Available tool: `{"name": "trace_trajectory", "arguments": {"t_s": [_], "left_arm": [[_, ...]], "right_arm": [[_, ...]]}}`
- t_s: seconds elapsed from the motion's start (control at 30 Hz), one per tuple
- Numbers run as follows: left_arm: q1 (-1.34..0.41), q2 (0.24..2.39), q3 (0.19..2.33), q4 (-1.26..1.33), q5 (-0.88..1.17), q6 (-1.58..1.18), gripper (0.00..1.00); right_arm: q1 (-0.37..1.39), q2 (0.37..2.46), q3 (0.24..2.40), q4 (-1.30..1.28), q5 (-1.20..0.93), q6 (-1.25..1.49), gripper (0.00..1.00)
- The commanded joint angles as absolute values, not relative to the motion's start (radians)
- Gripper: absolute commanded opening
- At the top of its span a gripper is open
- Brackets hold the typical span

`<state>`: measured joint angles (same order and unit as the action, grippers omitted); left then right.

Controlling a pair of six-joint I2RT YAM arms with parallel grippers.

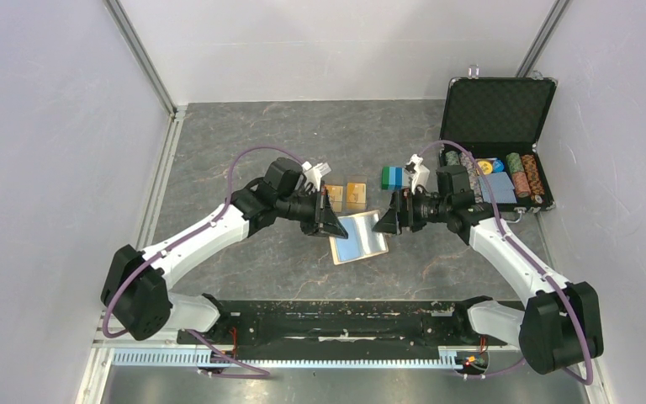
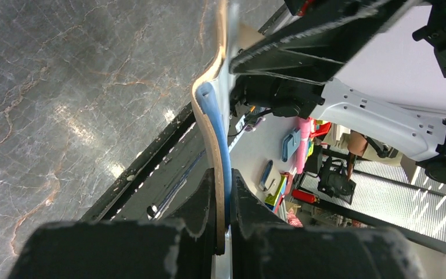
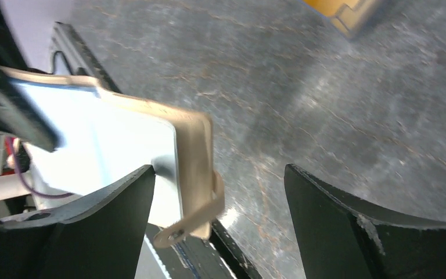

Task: Put the credit cards into the card holder
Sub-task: Place the card holder at the center of the board.

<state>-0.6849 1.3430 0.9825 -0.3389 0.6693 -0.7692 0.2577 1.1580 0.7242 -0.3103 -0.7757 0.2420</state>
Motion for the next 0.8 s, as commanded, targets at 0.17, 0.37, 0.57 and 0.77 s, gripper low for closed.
{"name": "trace_trajectory", "arguments": {"t_s": [0.17,0.37,0.57,0.77], "left_arm": [[-0.686,1.315,0.96,-0.257,0.71,-0.811,0.02],[-0.686,1.393,0.951,-0.293,0.696,-0.768,0.02],[-0.69,1.518,0.951,-0.324,0.653,-0.705,0.02],[-0.72,1.656,0.981,-0.305,0.645,-0.65,0.02]], "right_arm": [[0.258,1.132,0.81,-0.518,-0.476,0.082,0.85],[0.258,1.081,0.844,-0.506,-0.508,0.078,0.86],[0.259,1.032,0.863,-0.508,-0.503,0.057,0.85],[0.283,1.023,0.781,-0.38,-0.636,0.134,0.71]]}}
